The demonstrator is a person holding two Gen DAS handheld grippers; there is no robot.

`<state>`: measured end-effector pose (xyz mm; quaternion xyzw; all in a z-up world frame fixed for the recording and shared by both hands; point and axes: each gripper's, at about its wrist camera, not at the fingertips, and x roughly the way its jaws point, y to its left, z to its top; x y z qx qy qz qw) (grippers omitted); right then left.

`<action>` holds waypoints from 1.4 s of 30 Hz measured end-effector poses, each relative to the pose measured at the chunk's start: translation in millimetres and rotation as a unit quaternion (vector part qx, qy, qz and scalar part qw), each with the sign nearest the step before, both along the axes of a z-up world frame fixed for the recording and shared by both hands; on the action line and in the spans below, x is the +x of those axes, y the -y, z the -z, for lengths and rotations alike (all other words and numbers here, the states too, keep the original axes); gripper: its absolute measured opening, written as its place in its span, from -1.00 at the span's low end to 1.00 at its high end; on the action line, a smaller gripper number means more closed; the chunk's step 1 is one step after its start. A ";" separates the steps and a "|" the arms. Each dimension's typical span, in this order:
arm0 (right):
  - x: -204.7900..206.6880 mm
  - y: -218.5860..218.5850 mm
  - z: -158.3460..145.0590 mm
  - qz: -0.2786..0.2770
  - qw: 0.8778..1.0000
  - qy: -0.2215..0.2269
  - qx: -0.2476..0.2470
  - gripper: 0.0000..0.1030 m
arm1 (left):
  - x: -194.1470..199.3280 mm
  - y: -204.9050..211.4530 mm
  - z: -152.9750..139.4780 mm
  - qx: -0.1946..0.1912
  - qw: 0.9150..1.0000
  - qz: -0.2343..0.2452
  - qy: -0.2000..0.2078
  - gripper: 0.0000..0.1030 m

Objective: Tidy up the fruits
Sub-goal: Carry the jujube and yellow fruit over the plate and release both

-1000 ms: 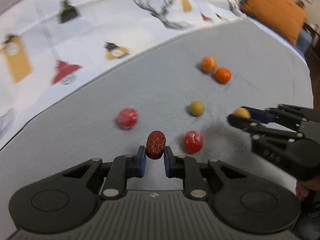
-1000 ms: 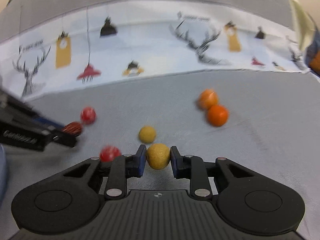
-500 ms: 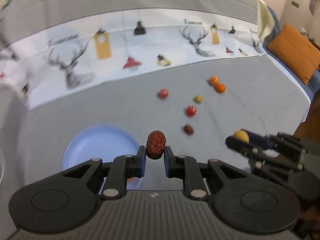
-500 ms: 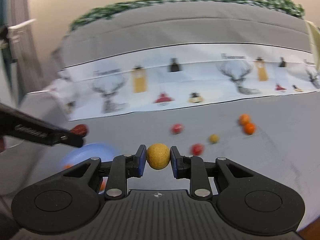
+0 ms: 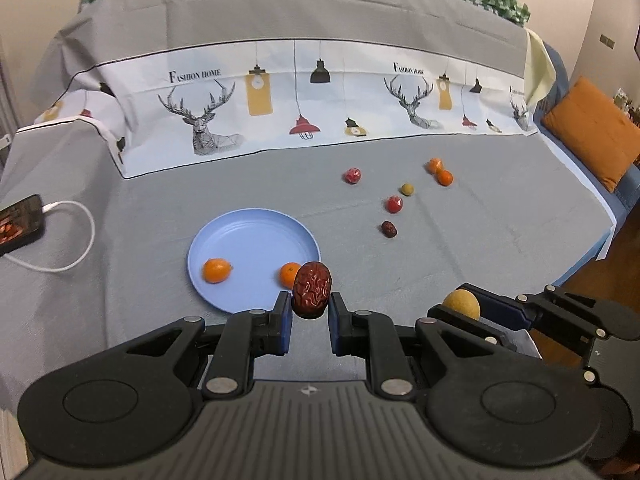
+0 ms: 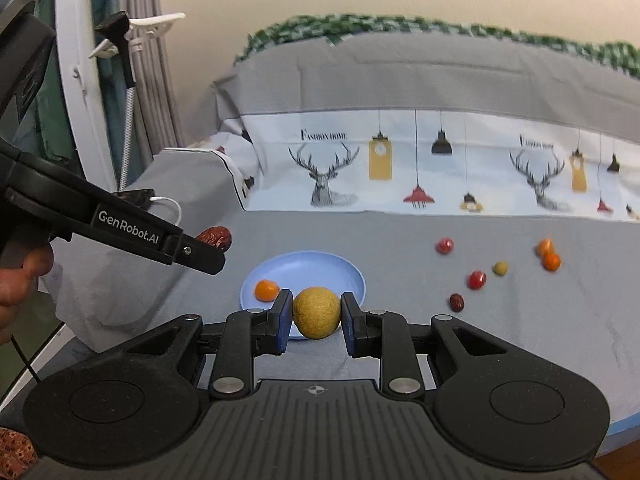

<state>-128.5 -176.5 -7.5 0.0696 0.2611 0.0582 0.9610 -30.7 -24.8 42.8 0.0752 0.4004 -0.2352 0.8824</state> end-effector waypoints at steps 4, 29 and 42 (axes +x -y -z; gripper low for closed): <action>-8.5 -8.6 -5.6 0.000 1.000 0.005 -0.014 -0.48 | -10.6 -11.8 -3.6 -0.006 1.000 -0.005 0.010 -0.61; 1.8 -19.2 -0.7 0.000 1.000 -0.007 -0.018 -0.48 | -5.8 -28.2 -2.3 -0.010 1.000 -0.029 0.007 -0.61; 38.6 -22.7 16.1 -0.008 0.999 -0.039 -0.018 -0.48 | 25.2 -35.0 7.3 -0.009 0.999 -0.050 -0.002 -0.61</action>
